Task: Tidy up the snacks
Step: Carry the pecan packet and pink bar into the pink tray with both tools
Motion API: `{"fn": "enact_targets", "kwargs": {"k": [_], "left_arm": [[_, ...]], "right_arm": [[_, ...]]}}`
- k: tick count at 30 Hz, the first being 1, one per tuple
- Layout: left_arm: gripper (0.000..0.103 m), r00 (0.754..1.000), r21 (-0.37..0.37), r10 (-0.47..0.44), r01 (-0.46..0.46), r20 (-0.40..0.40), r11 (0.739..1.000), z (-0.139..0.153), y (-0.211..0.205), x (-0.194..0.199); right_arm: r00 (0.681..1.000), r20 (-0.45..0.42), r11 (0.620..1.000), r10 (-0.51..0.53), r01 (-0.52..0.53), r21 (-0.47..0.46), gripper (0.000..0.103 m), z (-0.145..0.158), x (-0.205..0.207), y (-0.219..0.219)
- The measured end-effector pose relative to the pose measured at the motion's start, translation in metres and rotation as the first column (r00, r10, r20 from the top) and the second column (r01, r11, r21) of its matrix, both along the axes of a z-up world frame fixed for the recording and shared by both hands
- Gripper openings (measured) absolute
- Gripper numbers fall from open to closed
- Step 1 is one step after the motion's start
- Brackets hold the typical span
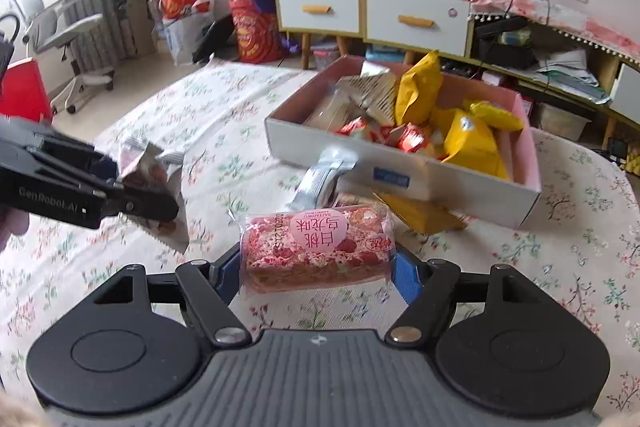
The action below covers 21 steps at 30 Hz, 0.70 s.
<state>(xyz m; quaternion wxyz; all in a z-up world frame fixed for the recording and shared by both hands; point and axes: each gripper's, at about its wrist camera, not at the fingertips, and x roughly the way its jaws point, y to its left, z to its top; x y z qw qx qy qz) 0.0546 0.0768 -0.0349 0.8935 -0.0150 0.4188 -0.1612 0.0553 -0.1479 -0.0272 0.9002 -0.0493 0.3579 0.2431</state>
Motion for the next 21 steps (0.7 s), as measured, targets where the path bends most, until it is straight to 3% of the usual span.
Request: {"fn": "enact_targets", "kwargs": {"k": [15,21], "left_arm": [[0.042,0.994,-0.084,0.083,-0.077,0.07,0.994,0.026,-0.023,0.044],[0.042,0.993,-0.105,0.111,-0.107,0.038,0.989,0.019,-0.033,0.079]], "right_arm": [[0.983,0.062,0.981,-0.173,0.167,0.101,0.07,0.026,0.034,-0.031],[0.961,0.037,0.957,-0.272,0.267,0.116,0.071,0.021,0.056,-0.043]]}}
